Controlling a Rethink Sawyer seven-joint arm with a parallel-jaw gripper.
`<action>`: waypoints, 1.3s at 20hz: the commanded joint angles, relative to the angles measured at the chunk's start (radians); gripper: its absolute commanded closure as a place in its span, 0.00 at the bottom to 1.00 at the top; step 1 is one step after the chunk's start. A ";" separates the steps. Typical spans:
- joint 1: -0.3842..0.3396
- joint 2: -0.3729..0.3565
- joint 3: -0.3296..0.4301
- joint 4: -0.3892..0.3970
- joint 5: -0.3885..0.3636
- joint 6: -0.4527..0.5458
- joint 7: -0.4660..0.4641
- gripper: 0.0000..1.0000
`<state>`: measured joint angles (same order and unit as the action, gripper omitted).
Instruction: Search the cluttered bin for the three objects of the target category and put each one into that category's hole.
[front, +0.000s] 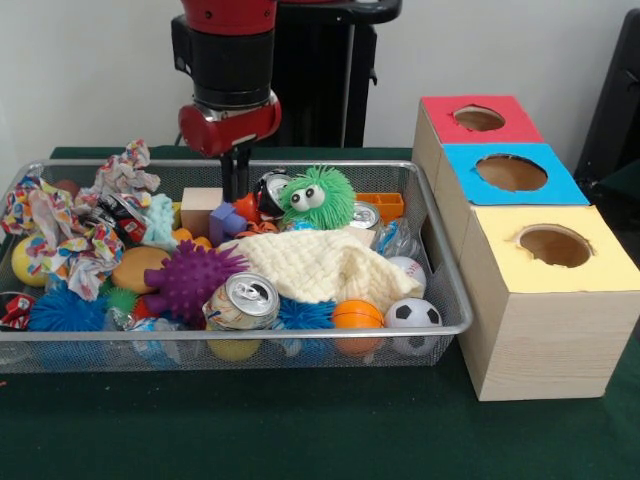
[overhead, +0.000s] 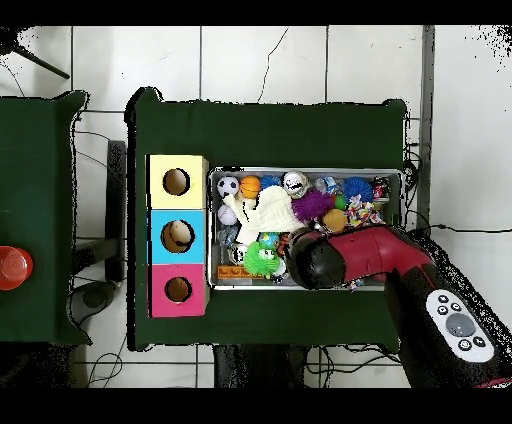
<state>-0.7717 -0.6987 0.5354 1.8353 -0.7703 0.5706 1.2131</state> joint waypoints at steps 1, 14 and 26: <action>0.000 0.088 -0.007 0.006 -0.014 0.039 -0.024 1.00; -0.005 0.138 -0.011 0.002 -0.031 0.003 -0.013 0.00; -0.009 0.114 -0.003 0.015 -0.031 -0.010 -0.007 0.00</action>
<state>-0.7706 -0.5892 0.5337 1.8348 -0.7783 0.5706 1.2131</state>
